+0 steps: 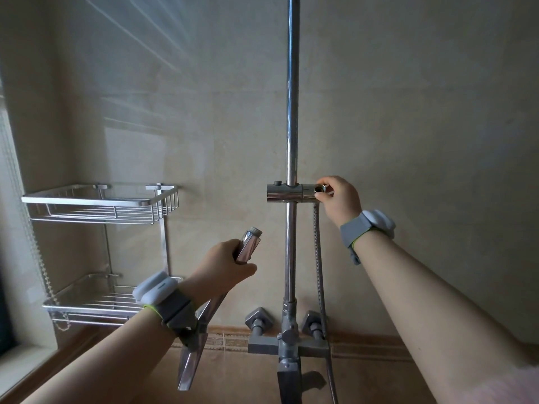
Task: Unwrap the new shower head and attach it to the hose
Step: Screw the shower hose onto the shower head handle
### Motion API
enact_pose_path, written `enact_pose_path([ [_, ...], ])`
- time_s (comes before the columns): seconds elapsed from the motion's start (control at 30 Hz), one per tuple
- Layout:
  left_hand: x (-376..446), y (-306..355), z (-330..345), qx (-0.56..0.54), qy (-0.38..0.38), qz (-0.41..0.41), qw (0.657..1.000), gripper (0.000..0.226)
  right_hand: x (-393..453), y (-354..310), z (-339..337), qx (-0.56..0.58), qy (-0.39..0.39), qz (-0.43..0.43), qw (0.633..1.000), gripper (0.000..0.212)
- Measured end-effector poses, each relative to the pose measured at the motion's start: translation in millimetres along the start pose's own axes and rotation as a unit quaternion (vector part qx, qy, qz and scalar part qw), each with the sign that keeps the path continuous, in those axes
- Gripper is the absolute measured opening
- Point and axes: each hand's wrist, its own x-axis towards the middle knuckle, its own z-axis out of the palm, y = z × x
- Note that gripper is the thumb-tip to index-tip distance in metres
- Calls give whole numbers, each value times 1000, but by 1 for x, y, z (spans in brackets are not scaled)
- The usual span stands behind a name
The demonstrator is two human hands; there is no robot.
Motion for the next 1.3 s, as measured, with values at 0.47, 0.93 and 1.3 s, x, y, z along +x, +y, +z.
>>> enact_pose_path([
  [0.47,14,2,12,4,-12,3,1000,26,5,4,-1,17,-9,11,1000,24],
  [0.93,17,-2,25,6,-46,4,999,28,1,25,27,288,-80,247,922,19],
  [1.3,16,-9,21,12,-48,-6,999,22,11,30,23,225,-10,216,950,30],
])
